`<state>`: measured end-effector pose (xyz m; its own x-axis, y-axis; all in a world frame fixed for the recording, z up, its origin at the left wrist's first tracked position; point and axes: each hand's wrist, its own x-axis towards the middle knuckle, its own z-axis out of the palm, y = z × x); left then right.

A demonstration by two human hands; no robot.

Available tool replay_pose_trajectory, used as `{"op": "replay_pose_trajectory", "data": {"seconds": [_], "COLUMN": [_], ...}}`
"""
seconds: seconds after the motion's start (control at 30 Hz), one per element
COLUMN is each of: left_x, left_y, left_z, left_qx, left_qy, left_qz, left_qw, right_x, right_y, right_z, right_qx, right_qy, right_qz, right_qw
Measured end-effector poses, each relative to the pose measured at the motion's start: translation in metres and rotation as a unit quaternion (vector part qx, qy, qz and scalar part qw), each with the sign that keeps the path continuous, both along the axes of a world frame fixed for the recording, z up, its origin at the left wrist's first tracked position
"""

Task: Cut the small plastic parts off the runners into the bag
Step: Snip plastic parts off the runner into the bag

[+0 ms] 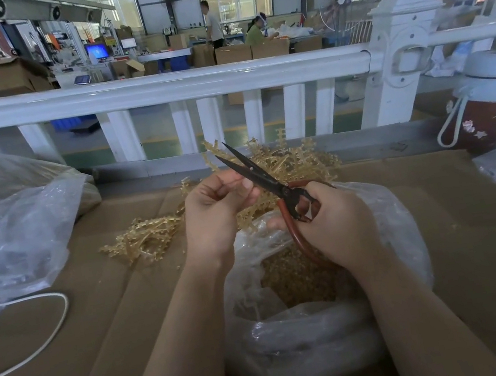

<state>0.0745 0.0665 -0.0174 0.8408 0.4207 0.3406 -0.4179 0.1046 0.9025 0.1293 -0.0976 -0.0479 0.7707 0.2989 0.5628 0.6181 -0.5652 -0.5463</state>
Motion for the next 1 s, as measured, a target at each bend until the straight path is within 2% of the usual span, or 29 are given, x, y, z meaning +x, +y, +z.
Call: {"op": "replay_pose_trajectory", "data": {"seconds": [0.43, 0.77, 1.0], "left_x": [0.0031, 0.0020, 0.0025], "left_y": [0.0037, 0.0013, -0.0047], "left_z": [-0.0040, -0.0024, -0.0019], "left_qx": [-0.035, -0.035, -0.095], "left_qy": [-0.002, 0.004, 0.081], "left_qz": [-0.026, -0.013, -0.027], "left_qw": [0.999, 0.999, 0.992], "right_x": [-0.0017, 0.0002, 0.0015], "right_y": [0.0000, -0.0005, 0.0028], "right_z": [0.0019, 0.0014, 0.0020], "right_qx": [0.028, 0.010, 0.067], "right_qy": [0.063, 0.017, 0.113], "right_qz": [0.039, 0.008, 0.026], "right_qw": [0.997, 1.000, 0.991]}}
